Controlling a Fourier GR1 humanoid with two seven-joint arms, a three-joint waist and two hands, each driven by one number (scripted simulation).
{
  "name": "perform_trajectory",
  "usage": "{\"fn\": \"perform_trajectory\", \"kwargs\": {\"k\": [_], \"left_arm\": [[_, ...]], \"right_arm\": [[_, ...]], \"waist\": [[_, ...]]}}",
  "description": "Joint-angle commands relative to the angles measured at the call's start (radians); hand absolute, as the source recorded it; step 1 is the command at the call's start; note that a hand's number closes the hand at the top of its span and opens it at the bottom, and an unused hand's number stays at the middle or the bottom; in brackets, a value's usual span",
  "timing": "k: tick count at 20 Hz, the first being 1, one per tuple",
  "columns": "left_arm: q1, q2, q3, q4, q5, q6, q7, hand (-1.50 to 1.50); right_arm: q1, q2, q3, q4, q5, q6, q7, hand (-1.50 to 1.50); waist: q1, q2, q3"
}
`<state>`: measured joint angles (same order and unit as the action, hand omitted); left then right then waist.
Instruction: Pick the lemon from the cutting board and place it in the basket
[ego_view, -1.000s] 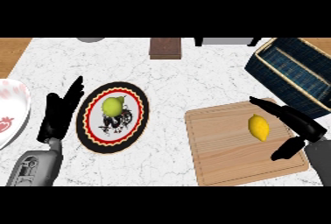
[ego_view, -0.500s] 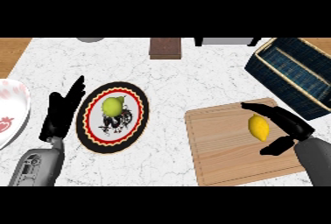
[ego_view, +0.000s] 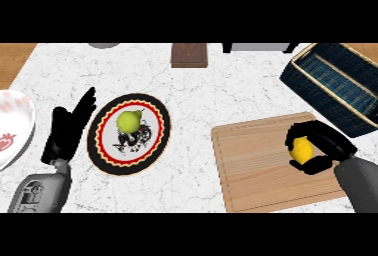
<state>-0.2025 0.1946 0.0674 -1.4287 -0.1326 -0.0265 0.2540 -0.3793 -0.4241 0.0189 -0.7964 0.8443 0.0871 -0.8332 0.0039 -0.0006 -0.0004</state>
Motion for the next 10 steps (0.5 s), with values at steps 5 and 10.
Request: {"fn": "perform_trajectory", "kwargs": {"k": [5,10], "left_arm": [[-0.009,-0.009,0.01,0.009,-0.001,0.015,0.003,0.0],[-0.05,-0.005,0.032,0.117,-0.013,0.024,-0.048,0.0]], "right_arm": [[-0.013,0.022,0.229,-0.24,0.308,-0.008,0.362,1.5],[0.074,0.056,0.3,-0.572,0.352,0.125,0.512,1.5]], "waist": [[-0.017,-0.013,-0.005],[-0.033,-0.005,-0.002]]}}
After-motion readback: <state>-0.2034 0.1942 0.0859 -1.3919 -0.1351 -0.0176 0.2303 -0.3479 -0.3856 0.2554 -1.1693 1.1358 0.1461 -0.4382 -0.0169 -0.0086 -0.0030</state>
